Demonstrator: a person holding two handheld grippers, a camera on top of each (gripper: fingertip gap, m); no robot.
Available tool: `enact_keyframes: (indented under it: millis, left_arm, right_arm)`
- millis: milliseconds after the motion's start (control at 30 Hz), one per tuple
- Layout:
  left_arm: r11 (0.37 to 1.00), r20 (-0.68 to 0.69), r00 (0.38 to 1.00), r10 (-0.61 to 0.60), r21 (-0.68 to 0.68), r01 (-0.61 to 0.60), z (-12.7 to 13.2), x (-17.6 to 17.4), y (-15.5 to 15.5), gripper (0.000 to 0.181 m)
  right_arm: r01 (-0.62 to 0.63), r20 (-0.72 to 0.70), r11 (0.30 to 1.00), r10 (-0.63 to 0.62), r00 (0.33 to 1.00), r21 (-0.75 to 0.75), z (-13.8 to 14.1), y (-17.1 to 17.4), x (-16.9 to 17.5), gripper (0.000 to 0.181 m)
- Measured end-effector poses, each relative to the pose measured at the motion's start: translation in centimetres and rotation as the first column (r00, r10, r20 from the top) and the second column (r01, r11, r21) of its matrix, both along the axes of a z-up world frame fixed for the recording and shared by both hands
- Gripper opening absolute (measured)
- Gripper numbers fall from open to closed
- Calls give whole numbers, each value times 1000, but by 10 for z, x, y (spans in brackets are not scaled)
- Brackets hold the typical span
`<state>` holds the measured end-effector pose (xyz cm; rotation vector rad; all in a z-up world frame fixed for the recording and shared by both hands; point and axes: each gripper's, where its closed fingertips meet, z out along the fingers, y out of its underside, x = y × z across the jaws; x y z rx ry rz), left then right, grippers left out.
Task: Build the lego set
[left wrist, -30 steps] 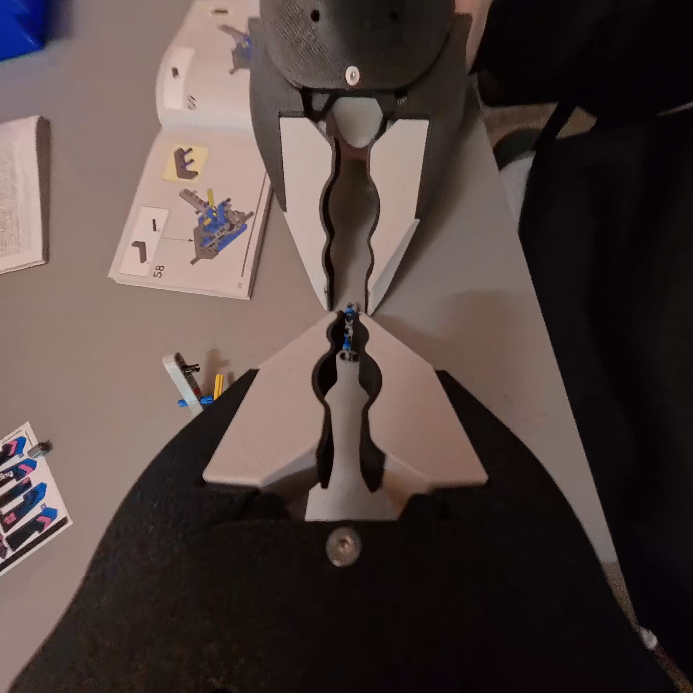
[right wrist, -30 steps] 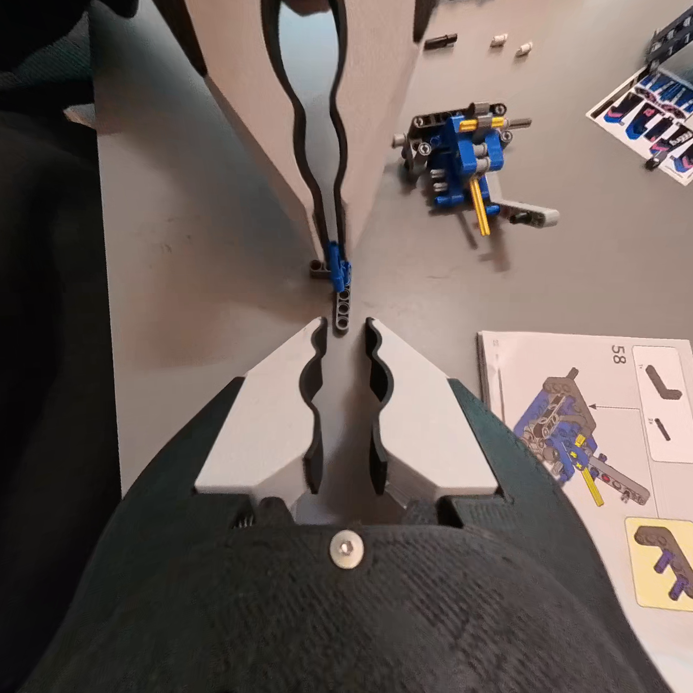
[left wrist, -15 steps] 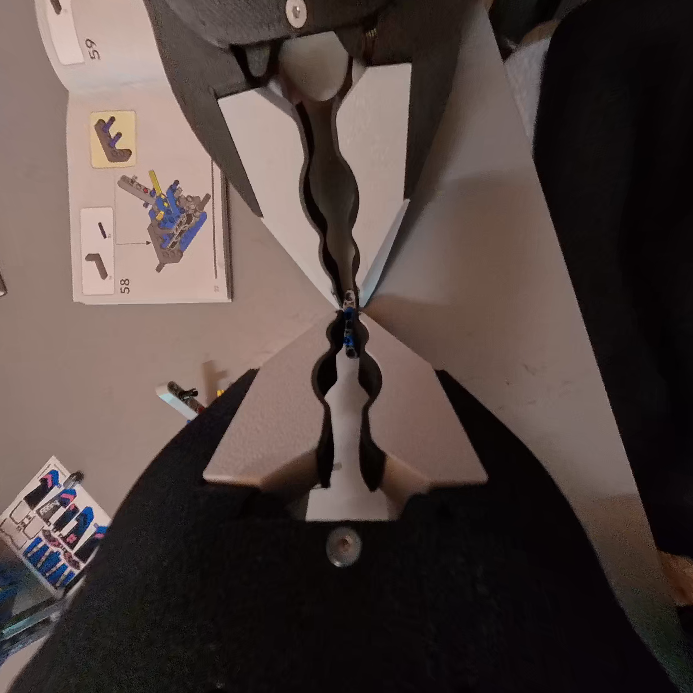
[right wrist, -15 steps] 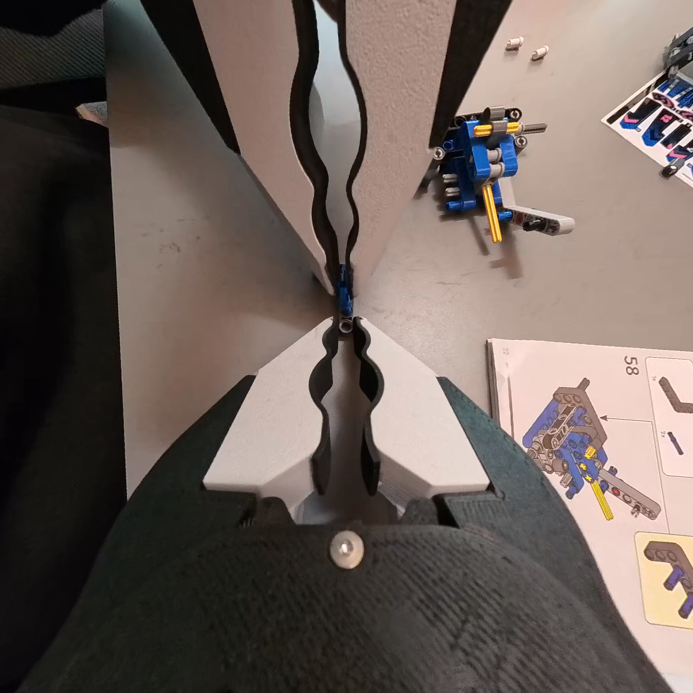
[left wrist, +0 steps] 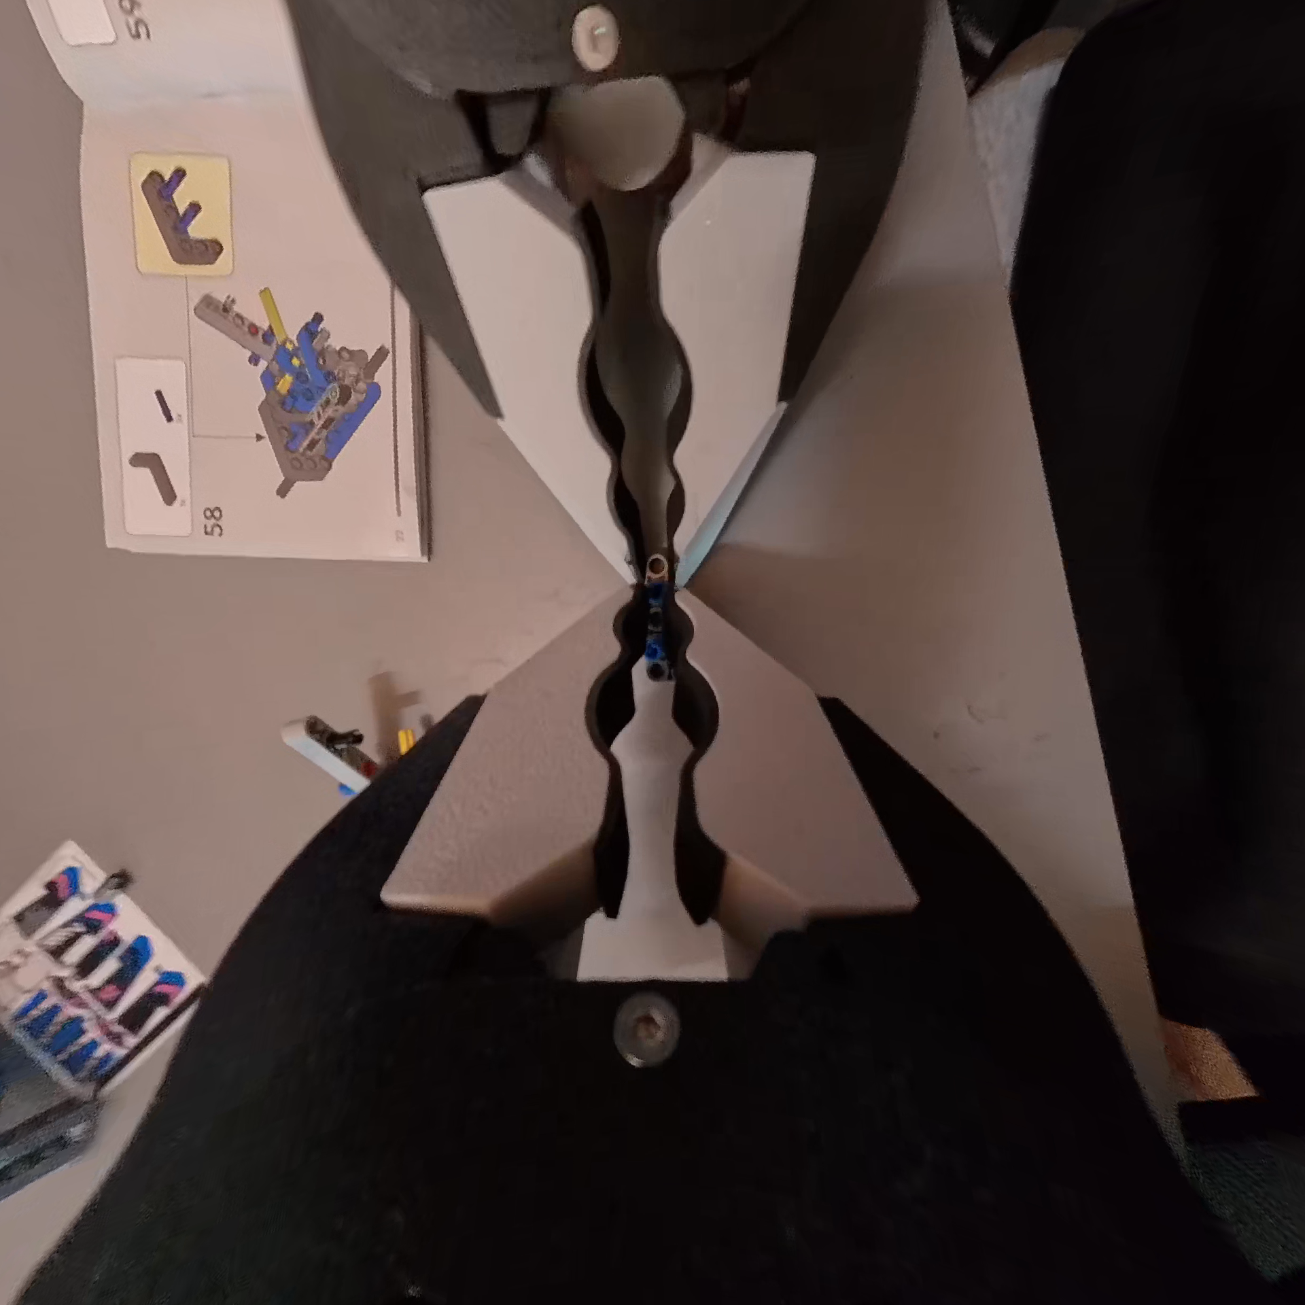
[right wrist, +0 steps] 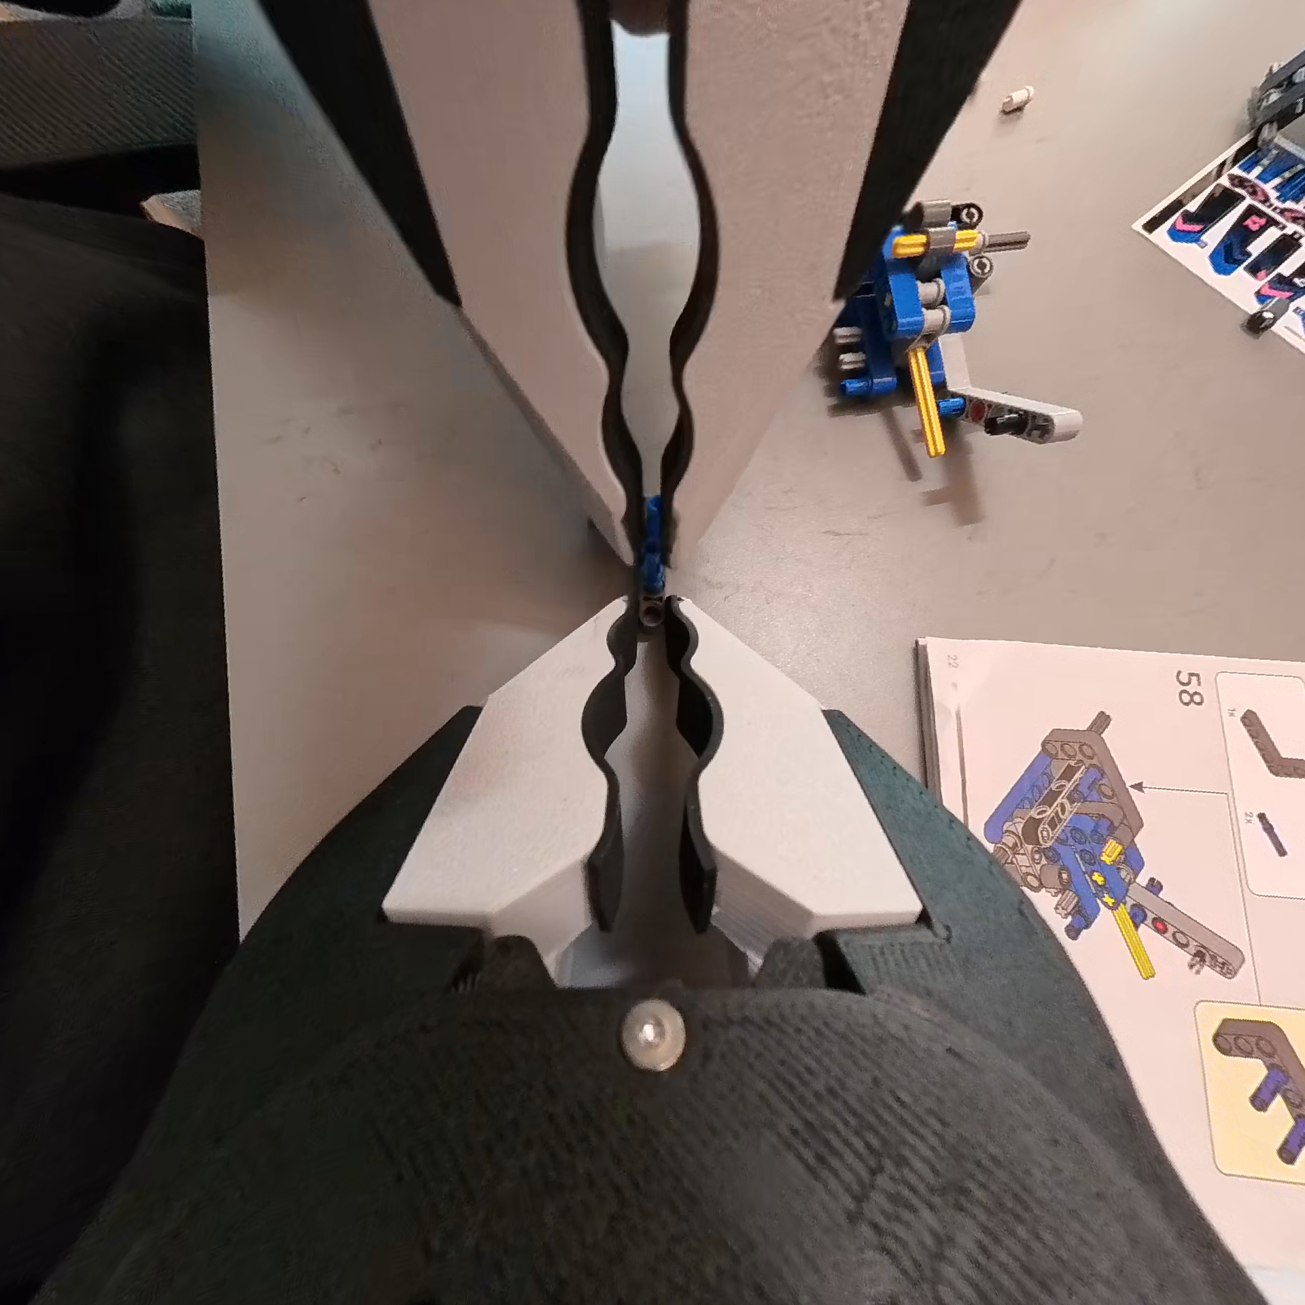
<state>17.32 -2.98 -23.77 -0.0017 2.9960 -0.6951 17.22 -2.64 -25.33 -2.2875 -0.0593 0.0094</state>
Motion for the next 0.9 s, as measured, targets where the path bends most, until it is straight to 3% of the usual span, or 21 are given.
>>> enact_keyframes:
  millis: [33, 433, 667, 900]
  left_arm:
    - [999, -33, 999, 22, -25, -23, 0, 0, 1, 1]
    - [997, -38, 998, 43, -61, -45, -1, -1, -3, 0]
    - [942, -106, 990, 96, -311, -125, -8, -1, -1, 0]
    - [902, -43, 994, 98, -417, -107, 2, -4, -9, 0]
  right_arm:
    - [0, 2, 1000, 0, 1000, 0, 0, 0, 0, 6]
    - [2, 10, 1000, -2, 1000, 1, 0, 1, 0, 6]
    - [3, -2, 1000, -3, 1000, 0, 0, 1, 0, 6]
    - [3, 0, 1000, -3, 1000, 0, 0, 1, 0, 6]
